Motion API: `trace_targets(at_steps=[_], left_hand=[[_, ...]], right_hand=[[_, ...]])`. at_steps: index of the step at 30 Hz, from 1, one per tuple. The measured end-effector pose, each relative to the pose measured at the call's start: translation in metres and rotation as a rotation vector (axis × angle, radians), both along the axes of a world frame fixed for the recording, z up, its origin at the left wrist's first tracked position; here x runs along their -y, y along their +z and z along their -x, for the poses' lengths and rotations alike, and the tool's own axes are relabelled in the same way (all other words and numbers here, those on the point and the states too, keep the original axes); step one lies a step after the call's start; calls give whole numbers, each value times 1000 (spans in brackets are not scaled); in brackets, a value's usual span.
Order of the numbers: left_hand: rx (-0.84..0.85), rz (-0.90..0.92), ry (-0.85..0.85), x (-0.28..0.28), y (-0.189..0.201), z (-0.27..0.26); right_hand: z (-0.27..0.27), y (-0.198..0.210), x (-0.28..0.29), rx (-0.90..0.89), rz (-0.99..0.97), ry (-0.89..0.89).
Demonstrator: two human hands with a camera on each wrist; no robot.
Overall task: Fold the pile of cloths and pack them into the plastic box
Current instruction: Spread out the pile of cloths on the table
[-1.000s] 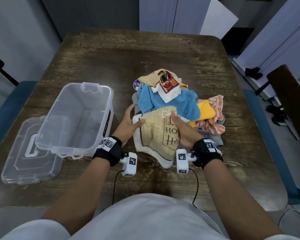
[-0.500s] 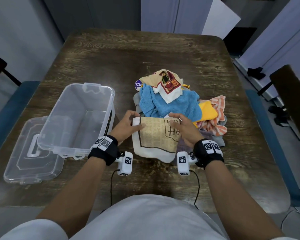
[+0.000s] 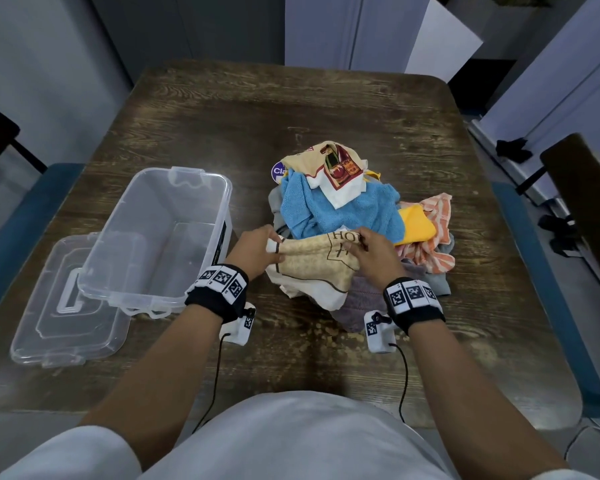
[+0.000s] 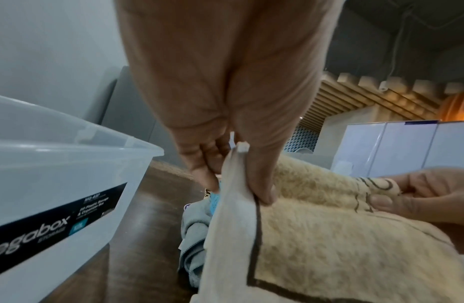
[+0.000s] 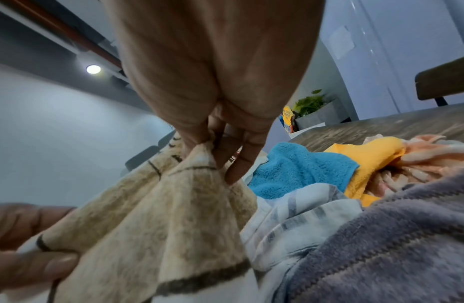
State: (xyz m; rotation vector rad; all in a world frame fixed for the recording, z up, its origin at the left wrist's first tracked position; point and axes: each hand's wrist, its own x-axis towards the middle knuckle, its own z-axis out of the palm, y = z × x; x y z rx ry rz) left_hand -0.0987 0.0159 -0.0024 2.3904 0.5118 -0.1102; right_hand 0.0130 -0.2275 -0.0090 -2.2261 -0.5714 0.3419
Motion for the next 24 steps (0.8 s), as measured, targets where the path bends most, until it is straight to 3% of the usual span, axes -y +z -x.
trace_targets(at_steps=[4,8,11,18,21,24], left_hand=[[124,22,28,-6,0,-1],[221,294,76,-5,8,6],[310,365,125,0,12,7],[309,551,243,6,10,5],[326,766,304,13,10,6],[354,964,323,19,16,5]], right_hand=[[1,4,-4,-9,-55,-14],[8,8,-10,-34,-227,-44],[13,6,-18,52,-242,-110],[10,6,-17,67,-210,-197],[6,3,-12,-33,-266,-209],[9,-7,-10,-298,-359,-194]])
